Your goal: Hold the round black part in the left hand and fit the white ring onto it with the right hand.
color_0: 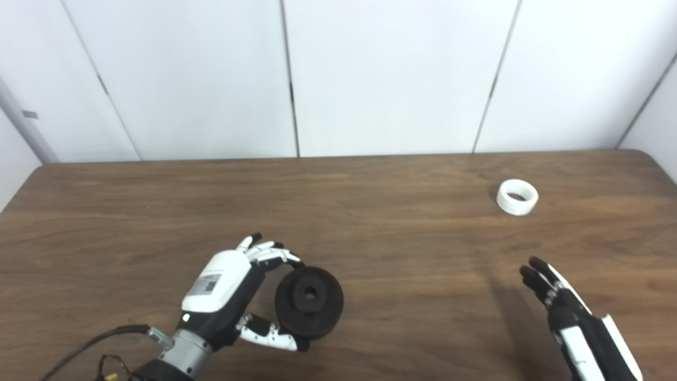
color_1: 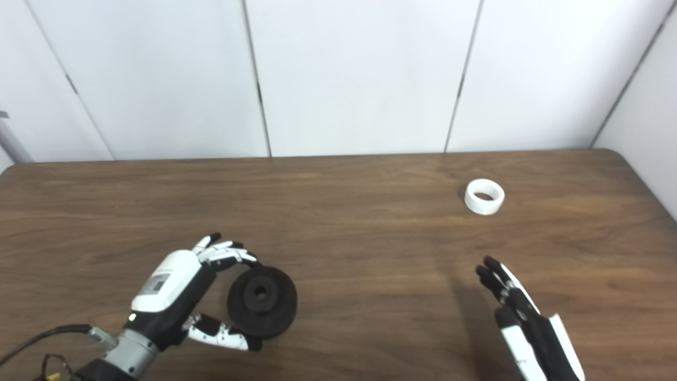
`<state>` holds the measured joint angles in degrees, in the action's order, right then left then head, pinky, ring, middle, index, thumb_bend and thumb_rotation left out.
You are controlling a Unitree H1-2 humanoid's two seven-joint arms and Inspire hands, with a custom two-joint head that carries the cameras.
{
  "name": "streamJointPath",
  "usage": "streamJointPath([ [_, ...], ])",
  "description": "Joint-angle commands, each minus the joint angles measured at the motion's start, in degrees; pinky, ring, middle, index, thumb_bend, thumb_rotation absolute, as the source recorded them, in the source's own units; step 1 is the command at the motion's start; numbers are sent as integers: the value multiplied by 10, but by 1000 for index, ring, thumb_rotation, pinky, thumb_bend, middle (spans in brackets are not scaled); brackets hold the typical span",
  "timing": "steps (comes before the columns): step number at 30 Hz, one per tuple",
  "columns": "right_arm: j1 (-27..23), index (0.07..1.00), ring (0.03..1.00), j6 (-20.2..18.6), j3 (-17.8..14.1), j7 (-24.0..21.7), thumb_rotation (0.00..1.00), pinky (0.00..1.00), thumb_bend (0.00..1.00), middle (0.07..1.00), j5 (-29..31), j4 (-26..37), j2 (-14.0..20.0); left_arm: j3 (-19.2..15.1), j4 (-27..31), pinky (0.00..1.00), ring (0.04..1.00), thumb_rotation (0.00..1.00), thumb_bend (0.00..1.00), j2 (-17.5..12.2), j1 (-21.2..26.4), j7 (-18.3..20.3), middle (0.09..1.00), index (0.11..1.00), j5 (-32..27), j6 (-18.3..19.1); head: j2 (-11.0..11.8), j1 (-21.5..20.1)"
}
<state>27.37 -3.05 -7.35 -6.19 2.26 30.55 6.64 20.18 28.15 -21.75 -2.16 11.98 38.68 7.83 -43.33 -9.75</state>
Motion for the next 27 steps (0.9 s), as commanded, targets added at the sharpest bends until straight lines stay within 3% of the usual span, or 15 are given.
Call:
streamJointPath([
  [1,-7,909,944,1,3,13,899,999,748,893,-11,27,-7,5,-6,1000,885,58,517,9,3,1,783,486,2,-26,-3,-3],
  [10,-17,907,944,-24,18,21,912,1000,745,897,-25,45,-12,16,-68,1000,880,57,519,44,-1,10,789,486,5,-53,-31,-8],
  [27,-24,902,957,-42,18,24,925,1000,736,895,-26,62,1,8,-145,1000,884,56,524,62,3,-1,789,485,6,-81,-53,-1],
])
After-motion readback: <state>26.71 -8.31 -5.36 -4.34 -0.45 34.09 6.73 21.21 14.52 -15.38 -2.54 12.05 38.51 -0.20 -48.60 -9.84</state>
